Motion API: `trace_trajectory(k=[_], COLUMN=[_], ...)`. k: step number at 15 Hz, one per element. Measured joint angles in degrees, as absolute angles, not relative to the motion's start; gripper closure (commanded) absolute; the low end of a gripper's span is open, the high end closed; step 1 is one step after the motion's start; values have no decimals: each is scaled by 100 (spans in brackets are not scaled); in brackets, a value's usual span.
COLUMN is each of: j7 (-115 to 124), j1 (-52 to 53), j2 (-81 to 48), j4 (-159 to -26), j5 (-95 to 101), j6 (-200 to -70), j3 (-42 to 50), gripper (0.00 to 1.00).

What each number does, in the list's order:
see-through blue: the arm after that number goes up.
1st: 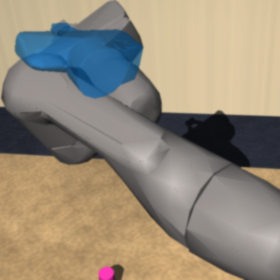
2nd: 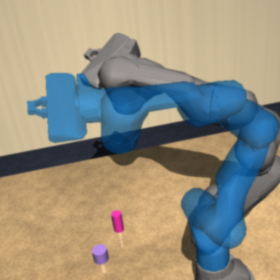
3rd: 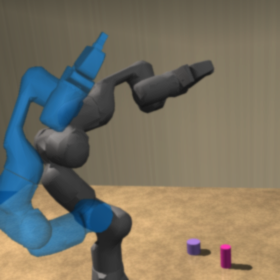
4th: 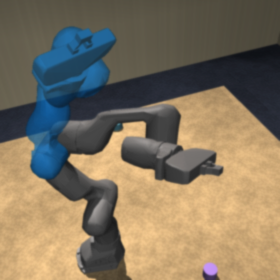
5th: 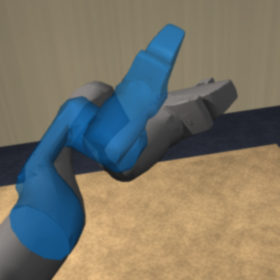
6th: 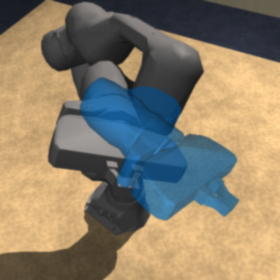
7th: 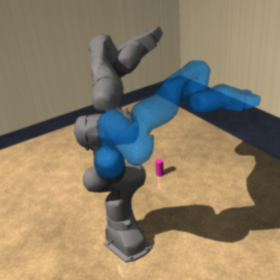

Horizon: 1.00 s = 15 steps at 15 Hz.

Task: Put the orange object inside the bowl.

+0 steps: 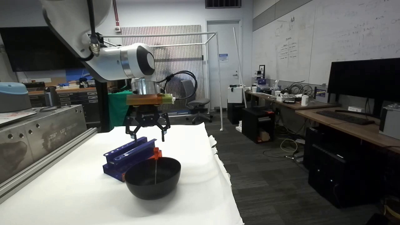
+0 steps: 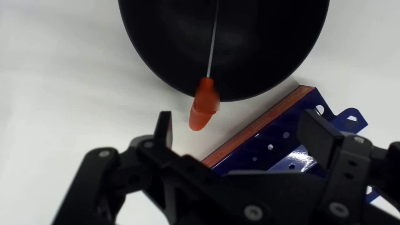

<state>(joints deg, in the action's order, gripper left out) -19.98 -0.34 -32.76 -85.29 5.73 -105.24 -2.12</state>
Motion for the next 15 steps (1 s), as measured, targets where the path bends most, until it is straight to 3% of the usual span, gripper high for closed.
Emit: trace_trajectory(k=[9, 10, 12, 15], j7=[-2173, -2179, -2187, -2204], j1=[-122, -122, -122, -122], j2=[-3884, -3917, -3976, -4050], j4=[-7900, -7865, -7803, -7741], j5=[573, 573, 573, 573], j6=[-10154, -10097, -10018, -9992], j3=[-213, -214, -215, -215], gripper=[2, 26, 27, 53])
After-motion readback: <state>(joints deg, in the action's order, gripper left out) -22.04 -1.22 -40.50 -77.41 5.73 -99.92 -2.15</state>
